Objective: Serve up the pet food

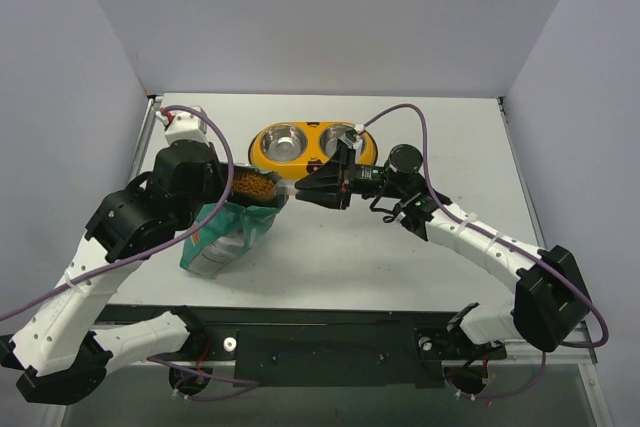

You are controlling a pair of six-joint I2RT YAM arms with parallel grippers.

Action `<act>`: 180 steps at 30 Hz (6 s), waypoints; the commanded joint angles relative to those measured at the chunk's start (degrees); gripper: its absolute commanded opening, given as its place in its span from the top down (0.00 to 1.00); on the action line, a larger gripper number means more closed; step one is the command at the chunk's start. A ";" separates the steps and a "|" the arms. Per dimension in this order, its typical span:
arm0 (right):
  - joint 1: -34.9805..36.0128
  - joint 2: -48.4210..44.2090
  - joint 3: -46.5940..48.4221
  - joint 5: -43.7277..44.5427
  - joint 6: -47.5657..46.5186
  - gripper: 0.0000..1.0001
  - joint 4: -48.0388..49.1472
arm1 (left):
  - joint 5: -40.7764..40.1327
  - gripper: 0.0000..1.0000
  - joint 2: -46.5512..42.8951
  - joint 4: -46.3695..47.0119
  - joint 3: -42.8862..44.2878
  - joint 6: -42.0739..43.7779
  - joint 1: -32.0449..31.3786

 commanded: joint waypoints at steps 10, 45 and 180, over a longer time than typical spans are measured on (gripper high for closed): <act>-0.89 -4.41 0.76 -1.90 -0.53 1.00 10.13 | -6.24 1.00 -5.25 17.98 3.52 -4.61 -0.39; -2.73 -6.88 6.48 -3.49 -23.41 1.00 -24.00 | -3.79 1.00 -4.20 19.56 3.08 -4.52 -0.39; -18.99 28.20 63.26 38.71 -69.82 1.00 -91.33 | -0.45 1.00 1.42 6.55 8.71 -10.93 -0.74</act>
